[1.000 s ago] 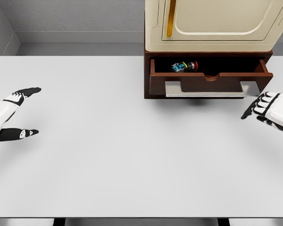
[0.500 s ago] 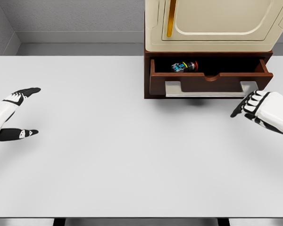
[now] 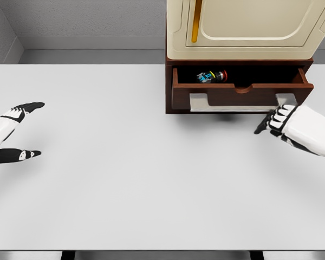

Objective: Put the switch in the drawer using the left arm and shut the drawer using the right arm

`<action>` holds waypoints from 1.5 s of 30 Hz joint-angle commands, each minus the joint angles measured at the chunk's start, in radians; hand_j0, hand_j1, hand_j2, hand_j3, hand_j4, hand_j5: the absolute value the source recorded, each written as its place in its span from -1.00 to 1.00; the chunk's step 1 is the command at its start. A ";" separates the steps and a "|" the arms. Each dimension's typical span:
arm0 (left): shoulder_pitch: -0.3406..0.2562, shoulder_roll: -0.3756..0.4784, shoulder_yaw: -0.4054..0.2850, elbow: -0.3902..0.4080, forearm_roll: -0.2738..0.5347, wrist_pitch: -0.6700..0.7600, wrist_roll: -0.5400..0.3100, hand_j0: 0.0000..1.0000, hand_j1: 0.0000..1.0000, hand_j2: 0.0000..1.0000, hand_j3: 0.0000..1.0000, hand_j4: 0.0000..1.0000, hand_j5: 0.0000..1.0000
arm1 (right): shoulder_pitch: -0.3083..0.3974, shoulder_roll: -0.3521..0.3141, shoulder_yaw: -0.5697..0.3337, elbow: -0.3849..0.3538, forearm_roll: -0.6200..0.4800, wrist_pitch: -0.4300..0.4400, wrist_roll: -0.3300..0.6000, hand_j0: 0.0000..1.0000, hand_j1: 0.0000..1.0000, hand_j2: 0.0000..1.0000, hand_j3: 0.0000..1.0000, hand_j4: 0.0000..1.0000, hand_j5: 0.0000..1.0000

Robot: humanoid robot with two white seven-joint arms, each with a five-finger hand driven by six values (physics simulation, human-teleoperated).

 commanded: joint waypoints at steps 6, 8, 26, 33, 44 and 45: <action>0.000 0.000 0.002 0.001 0.008 0.002 -0.003 1.00 1.00 1.00 1.00 1.00 1.00 | -0.002 0.010 0.014 0.000 0.003 -0.001 -0.001 0.11 0.11 0.11 0.11 0.11 0.11; 0.000 0.000 0.002 0.001 0.008 0.002 -0.003 1.00 1.00 1.00 1.00 1.00 1.00 | -0.015 0.021 0.026 0.003 0.005 -0.001 0.001 0.11 0.11 0.11 0.11 0.11 0.11; 0.002 -0.001 0.002 0.000 0.010 0.002 -0.003 1.00 1.00 1.00 1.00 1.00 1.00 | -0.127 0.061 0.108 0.081 0.009 -0.001 -0.001 0.12 0.12 0.12 0.12 0.12 0.12; 0.003 -0.001 0.002 -0.005 0.010 0.002 -0.003 1.00 1.00 1.00 1.00 1.00 1.00 | -0.167 0.085 0.144 0.092 0.011 -0.001 -0.001 0.11 0.11 0.11 0.11 0.11 0.11; 0.003 -0.001 0.002 -0.008 0.010 0.002 -0.003 1.00 1.00 1.00 1.00 1.00 1.00 | -0.247 0.130 0.197 0.166 0.009 -0.001 -0.001 0.11 0.11 0.11 0.11 0.11 0.11; 0.003 -0.001 0.000 -0.010 0.011 0.002 -0.003 1.00 1.00 1.00 1.00 1.00 1.00 | -0.249 0.131 0.197 0.177 0.009 -0.001 -0.001 0.12 0.12 0.12 0.12 0.12 0.12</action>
